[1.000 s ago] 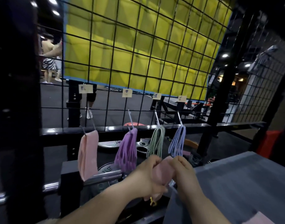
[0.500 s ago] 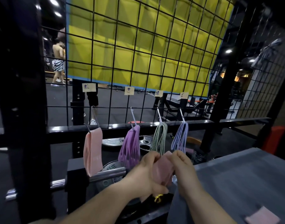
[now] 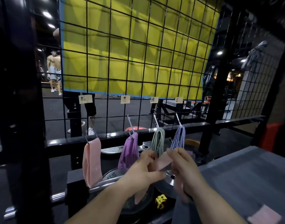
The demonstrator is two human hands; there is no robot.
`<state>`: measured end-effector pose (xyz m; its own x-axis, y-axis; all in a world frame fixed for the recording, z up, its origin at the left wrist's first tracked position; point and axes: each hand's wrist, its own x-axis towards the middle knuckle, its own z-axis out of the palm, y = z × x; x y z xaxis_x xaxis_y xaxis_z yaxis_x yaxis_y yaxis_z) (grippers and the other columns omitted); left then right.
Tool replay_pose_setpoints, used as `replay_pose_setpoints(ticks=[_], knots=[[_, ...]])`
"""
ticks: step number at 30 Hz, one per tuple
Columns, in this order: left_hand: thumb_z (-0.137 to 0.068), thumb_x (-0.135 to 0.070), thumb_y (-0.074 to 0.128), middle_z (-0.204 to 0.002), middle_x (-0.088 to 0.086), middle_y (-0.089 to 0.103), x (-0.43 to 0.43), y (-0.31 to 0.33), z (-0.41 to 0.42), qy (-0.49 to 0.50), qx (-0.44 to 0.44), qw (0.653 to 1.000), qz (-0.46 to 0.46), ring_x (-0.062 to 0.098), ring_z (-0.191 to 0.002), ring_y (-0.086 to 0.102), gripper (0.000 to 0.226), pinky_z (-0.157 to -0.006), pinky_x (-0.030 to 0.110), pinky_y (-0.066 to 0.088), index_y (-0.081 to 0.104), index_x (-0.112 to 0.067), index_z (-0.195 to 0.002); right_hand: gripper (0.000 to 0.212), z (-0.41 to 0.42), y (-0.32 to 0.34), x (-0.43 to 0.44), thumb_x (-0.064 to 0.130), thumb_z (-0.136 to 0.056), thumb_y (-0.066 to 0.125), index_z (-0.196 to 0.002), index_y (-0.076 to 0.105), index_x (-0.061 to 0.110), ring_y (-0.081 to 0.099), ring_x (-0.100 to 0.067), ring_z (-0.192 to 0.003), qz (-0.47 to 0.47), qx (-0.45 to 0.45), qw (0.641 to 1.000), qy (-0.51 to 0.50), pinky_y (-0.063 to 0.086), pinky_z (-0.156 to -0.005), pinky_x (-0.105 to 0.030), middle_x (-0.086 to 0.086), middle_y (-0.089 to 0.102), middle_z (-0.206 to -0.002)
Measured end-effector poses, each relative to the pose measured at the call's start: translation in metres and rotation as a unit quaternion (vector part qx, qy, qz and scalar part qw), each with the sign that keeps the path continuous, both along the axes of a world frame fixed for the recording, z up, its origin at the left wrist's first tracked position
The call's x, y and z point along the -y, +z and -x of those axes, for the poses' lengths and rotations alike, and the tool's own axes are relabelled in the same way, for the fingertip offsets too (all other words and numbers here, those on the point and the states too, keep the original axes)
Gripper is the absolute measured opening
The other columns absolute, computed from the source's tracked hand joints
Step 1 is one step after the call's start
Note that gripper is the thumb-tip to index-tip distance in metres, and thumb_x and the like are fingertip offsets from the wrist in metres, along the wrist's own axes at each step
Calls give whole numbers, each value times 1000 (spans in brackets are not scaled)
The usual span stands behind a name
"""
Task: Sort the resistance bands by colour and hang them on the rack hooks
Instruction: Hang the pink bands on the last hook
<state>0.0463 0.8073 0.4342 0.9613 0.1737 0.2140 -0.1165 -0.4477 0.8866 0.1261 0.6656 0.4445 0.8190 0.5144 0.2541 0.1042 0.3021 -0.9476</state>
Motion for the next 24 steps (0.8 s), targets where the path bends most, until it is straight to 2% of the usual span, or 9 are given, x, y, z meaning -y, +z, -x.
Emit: replay_pose_setpoints(ticks=[2, 4, 6, 8, 11, 14, 17, 20, 24], knots=[[-77, -41, 72, -98, -6, 62, -7, 5, 2, 0, 5, 999, 47, 9, -87, 59, 43, -81, 27, 51, 40, -37, -106, 40, -1, 3, 2, 38, -75, 74, -71, 41, 15, 32, -9, -52, 9, 19, 1000, 11, 29, -54, -25, 3, 32, -55], [-70, -45, 73, -103, 4, 65, -13, 9, 2, -4, 21, 996, 86, 20, -92, 63, 43, -90, 42, 51, 41, -33, -95, 47, -5, 7, 4, 47, -66, 76, -74, 42, 15, 30, -8, -53, 41, 52, 997, 30, 26, -54, -26, 5, 32, -57], [-73, -38, 74, -95, 12, 65, -18, 15, 4, 3, 41, 992, 120, 29, -85, 64, 43, -85, 50, 51, 42, -20, -93, 52, -9, 11, 3, 49, -60, 78, -78, 42, 15, 34, -7, -54, 72, 75, 992, 68, 29, -53, -23, 5, 37, -61], [-74, -34, 72, -76, 6, 53, -23, 23, 8, 16, 56, 989, 134, 22, -67, 54, 37, -67, 43, 47, 44, -14, -87, 55, -14, 15, -1, 41, -56, 83, -81, 42, 15, 38, -8, -56, 84, 79, 987, 114, 32, -52, -21, 3, 40, -66], [-69, -36, 71, -84, -11, 38, -35, 32, 17, 29, 83, 987, 136, 12, -60, 47, 32, -61, 32, 36, 47, -17, -78, 44, -13, 21, -15, 24, -54, 78, -81, 44, 15, 45, -7, -57, 76, 83, 980, 161, 37, -53, -20, 3, 48, -70], [-63, -41, 76, -67, -2, 46, -53, 39, 31, 51, 103, 982, 152, 14, -58, 41, 34, -56, 28, 34, 51, -20, -73, 35, -8, 32, -33, 22, -56, 73, -79, 48, 16, 43, -8, -58, 50, 92, 974, 201, 35, -54, -19, 5, 50, -69], [-57, -40, 86, -66, 0, 47, -74, 49, 51, 69, 114, 984, 118, 11, -58, 40, 37, -53, 25, 32, 53, -27, -66, 28, 1, 40, -57, 22, -60, 72, -80, 53, 16, 47, -5, -60, 36, 98, 967, 234, 36, -54, -17, 8, 56, -72], [-63, -22, 86, -66, -5, 52, -99, 59, 73, 71, 118, 987, 87, 7, -60, 45, 35, -55, 16, 38, 53, -16, -74, 20, 13, 45, -83, 22, -61, 74, -77, 62, 20, 43, -9, -61, 44, 111, 964, 236, 34, -57, -20, 3, 50, -71], [-81, -3, 71, -61, 1, 51, -122, 68, 94, 130, 122, 980, 95, 6, -48, 41, 21, -44, 13, 31, 51, -9, -78, 18, 29, 50, -116, 31, -64, 74, -79, 67, 24, 46, -8, -65, 88, 132, 964, 212, 35, -66, -23, 6, 49, -70]])
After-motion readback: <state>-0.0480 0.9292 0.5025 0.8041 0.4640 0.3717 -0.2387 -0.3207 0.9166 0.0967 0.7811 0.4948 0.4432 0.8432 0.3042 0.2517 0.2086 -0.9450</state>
